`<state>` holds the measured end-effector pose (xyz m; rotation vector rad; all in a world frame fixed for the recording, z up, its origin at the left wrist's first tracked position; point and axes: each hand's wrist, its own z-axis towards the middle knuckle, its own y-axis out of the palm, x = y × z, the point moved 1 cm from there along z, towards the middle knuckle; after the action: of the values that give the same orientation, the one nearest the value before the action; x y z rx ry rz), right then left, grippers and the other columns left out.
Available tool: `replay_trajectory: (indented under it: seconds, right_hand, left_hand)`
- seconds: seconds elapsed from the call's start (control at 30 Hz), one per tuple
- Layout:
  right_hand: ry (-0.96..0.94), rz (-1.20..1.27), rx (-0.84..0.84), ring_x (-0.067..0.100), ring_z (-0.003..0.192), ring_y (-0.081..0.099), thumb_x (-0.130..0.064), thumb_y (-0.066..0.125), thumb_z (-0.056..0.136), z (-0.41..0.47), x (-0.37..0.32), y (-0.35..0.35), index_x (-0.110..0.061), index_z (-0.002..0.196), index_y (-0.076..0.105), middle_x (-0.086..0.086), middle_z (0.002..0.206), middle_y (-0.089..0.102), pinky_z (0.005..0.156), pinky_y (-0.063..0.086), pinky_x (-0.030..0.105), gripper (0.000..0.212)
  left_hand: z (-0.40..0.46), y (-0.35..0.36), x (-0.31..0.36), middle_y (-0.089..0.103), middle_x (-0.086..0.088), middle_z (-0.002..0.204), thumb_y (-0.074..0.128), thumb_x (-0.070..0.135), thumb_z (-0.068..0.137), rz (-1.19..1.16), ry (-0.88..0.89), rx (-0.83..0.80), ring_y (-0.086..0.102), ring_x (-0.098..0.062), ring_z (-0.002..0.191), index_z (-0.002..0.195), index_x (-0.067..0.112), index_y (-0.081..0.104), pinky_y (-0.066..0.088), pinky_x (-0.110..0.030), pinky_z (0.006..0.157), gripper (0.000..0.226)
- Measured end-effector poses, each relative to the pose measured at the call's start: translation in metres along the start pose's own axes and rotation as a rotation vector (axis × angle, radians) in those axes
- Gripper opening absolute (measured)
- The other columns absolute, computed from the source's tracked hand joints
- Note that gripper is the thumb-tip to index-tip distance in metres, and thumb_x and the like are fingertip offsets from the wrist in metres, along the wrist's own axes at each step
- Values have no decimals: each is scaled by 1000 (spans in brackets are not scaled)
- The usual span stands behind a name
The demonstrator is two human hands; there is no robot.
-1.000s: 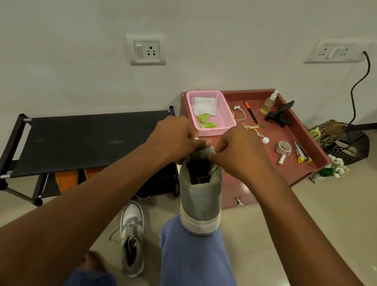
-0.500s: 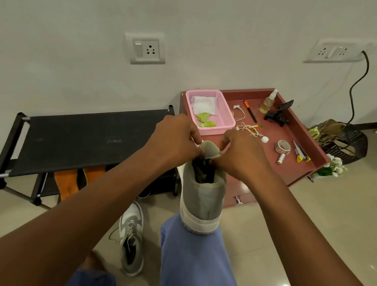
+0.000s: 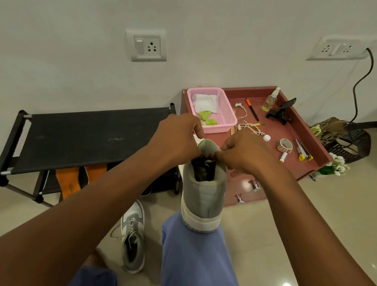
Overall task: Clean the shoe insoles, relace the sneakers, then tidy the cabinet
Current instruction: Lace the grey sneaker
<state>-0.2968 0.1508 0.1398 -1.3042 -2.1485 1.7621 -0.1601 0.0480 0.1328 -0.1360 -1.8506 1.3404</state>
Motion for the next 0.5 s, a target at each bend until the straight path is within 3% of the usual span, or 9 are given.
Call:
replay_trajectory:
  seconds: [0.07, 0.17, 0.37, 0.5]
  right_hand:
    - [18, -17, -27, 20, 64, 76, -40, 73, 88, 2, 0, 4, -13, 75, 81, 5, 66, 75, 78, 64, 44, 31]
    - [13, -68, -2, 18, 63, 74, -35, 74, 84, 7, 1, 10, -13, 70, 79, 2, 61, 73, 75, 65, 43, 27]
    - [-54, -226, 120, 25, 73, 68, -28, 77, 75, 8, -13, 14, -15, 70, 66, 6, 69, 66, 66, 59, 34, 18]
    - [-96, -219, 154, 28, 75, 66, -26, 77, 72, -4, -25, 9, -15, 70, 63, 7, 68, 63, 63, 54, 31, 17]
  left_hand:
    - [2, -3, -2, 72, 5, 94, 90, 26, 74, 47, -34, -10, 70, -14, 87, 94, 28, 71, 55, -25, 79, 27]
    - [3, 0, -3, 73, -2, 89, 88, 34, 77, 142, -64, -21, 71, -18, 80, 99, 17, 75, 61, -32, 80, 31]
    - [-5, 6, 1, 51, 2, 69, 81, 26, 79, 306, -19, 55, 56, -16, 66, 87, 18, 58, 50, -30, 64, 25]
    - [-16, -13, 1, 66, -2, 79, 82, 29, 76, 283, -36, 31, 65, -20, 73, 85, 17, 65, 60, -34, 72, 23]
